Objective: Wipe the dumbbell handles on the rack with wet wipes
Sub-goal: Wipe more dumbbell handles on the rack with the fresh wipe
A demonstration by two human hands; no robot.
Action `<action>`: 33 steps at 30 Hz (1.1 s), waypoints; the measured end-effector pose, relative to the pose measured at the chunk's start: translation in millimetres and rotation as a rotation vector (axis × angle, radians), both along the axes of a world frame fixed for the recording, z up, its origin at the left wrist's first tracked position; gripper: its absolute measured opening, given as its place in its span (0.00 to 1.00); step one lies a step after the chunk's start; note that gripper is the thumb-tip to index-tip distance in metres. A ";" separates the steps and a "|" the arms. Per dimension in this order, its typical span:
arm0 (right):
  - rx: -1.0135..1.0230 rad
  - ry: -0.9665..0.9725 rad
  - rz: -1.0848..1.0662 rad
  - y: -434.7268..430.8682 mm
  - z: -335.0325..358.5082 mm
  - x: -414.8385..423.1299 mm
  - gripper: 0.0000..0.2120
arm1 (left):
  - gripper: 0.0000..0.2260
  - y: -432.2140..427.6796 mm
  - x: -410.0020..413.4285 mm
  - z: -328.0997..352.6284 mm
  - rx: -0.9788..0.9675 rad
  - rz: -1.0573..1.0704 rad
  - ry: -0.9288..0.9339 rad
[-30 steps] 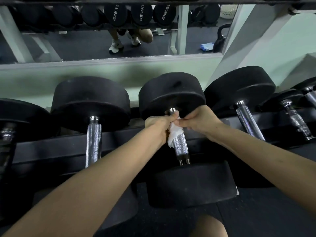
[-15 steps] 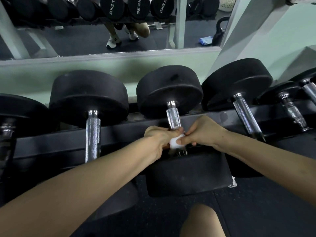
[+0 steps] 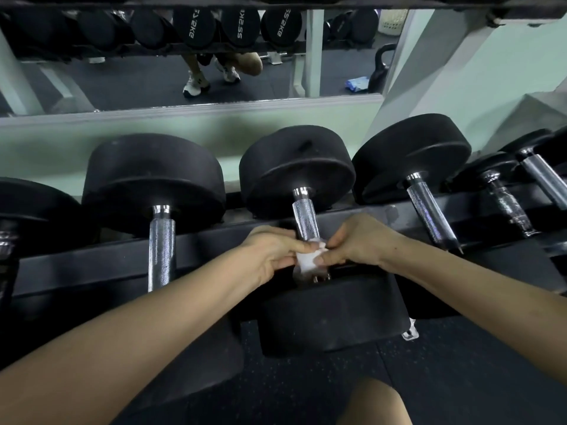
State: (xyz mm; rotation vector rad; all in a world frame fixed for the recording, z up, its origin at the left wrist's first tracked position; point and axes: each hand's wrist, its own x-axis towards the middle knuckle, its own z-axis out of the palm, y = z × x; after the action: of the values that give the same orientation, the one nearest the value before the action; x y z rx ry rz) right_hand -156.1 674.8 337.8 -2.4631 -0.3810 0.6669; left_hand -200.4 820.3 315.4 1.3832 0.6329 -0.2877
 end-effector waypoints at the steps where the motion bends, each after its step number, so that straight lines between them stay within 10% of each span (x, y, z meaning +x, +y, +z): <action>1: 0.043 -0.038 -0.016 1.5 0.1 4.5 0.15 | 0.25 2.5 3.6 -0.4 -0.006 0.054 -0.047; 14: 0.266 -0.227 -0.224 36.5 -23.7 44.2 0.25 | 0.08 -0.4 54.2 -11.1 -0.262 0.461 0.047; 22: 0.526 0.159 -0.264 33.1 -4.2 35.5 0.08 | 0.02 11.6 52.2 14.0 -0.386 0.160 0.228; 33: -0.257 0.293 -0.085 14.7 -2.6 5.3 0.26 | 0.08 -9.0 9.8 26.5 0.095 -0.063 0.417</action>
State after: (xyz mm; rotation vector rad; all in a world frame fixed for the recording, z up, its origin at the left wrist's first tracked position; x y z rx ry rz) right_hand -150.8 689.5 335.2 -2.5479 -0.0801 1.0796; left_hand -190.6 811.3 341.9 1.4474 0.9570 -0.6128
